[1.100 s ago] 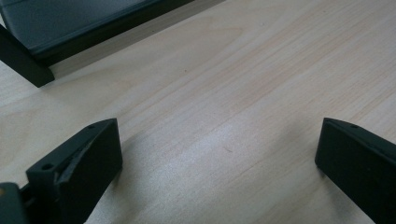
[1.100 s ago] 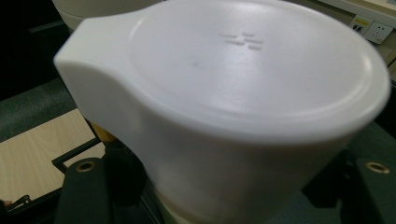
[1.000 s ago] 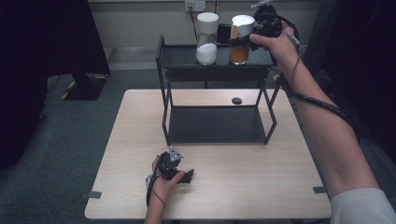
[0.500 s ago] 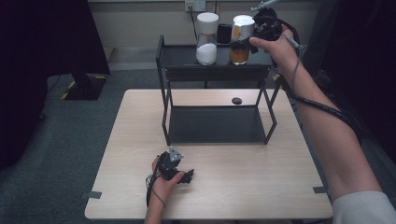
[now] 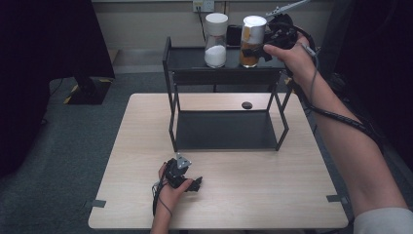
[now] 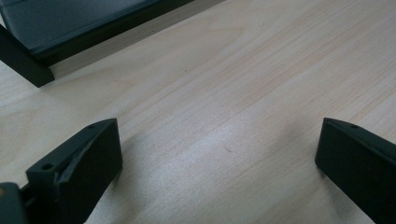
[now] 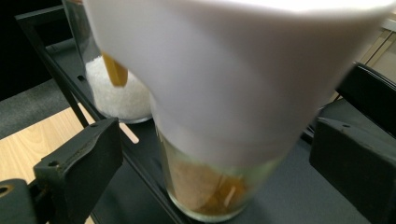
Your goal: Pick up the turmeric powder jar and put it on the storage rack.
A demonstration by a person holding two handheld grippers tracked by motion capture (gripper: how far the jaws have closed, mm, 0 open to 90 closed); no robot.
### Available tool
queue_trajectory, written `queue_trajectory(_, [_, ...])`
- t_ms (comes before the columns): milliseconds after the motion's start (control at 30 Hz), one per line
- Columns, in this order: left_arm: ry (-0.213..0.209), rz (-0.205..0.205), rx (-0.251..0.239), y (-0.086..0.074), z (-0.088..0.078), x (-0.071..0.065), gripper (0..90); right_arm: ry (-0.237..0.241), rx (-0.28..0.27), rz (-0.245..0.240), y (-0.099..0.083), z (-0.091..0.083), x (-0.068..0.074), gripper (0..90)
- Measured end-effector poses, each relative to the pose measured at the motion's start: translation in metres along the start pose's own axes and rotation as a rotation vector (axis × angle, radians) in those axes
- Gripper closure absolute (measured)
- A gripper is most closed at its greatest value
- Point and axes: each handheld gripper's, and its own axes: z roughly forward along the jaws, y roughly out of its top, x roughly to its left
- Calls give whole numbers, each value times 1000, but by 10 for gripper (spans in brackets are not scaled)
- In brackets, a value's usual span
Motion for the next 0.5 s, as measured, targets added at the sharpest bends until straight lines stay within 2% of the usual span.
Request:
queue_trajectory(133, [0, 0, 0, 0, 0, 0, 0, 4, -12, 7, -7, -5, -2, 13])
queue_trajectory(200, [0, 0, 0, 0, 0, 0, 0, 21, -22, 15, -12, -7, -5, 13])
queue_trajectory(500, [0, 0, 0, 0, 0, 0, 0, 41, -49, 9, -31, -17, -3, 11])
